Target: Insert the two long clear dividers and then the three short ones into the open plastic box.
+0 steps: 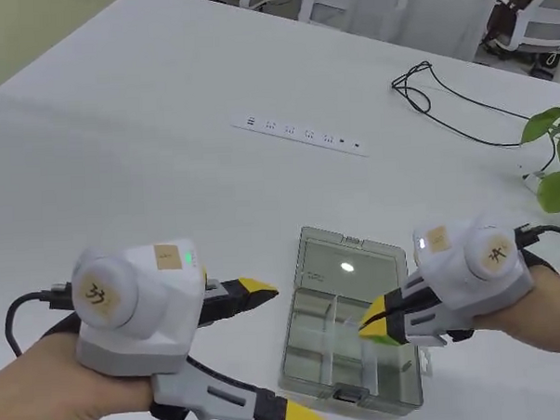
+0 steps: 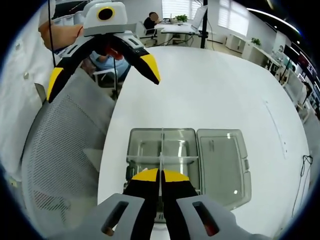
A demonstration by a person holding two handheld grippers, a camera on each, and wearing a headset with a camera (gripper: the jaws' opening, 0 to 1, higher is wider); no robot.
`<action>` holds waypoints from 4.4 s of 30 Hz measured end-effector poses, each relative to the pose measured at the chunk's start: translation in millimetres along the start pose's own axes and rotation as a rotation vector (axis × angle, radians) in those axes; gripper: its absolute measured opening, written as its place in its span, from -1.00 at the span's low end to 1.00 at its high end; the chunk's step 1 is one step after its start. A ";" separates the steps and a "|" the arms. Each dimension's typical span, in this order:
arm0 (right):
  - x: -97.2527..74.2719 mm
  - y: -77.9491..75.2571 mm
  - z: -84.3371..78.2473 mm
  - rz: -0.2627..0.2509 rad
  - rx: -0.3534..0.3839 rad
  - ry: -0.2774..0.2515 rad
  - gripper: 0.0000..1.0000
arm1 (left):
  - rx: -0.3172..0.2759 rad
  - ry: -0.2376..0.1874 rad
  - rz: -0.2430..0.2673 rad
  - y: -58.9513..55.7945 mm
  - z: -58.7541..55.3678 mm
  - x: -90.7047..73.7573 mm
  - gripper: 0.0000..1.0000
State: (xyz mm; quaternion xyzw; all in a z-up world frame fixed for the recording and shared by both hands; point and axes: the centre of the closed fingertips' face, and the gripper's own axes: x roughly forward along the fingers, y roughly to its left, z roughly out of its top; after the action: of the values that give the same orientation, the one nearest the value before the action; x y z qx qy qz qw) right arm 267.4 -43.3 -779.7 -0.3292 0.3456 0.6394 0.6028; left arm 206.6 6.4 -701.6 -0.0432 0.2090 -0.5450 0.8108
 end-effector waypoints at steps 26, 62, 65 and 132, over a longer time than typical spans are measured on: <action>27.3 -1.1 -18.6 0.004 -0.031 0.119 -0.95 | 0.007 0.004 -0.003 3.0 -0.2 -1.1 0.90; -34.4 -2.9 -0.3 -0.149 0.109 -0.064 -0.59 | 0.024 0.020 0.014 -2.8 -0.1 -10.3 0.89; -48.3 -0.5 -5.4 -0.164 0.135 -0.075 -0.53 | 0.027 0.018 0.013 -4.9 1.6 -10.3 0.89; -93.0 17.0 -263.5 -0.058 0.073 0.360 -0.10 | 0.000 0.071 0.112 8.6 0.2 -20.4 0.97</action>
State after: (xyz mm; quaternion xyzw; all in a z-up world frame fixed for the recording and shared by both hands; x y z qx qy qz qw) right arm 256.9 -315.4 -844.4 -0.4258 0.4614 0.5396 0.5610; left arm 207.6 28.2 -698.0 -0.0123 0.2399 -0.5001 0.8320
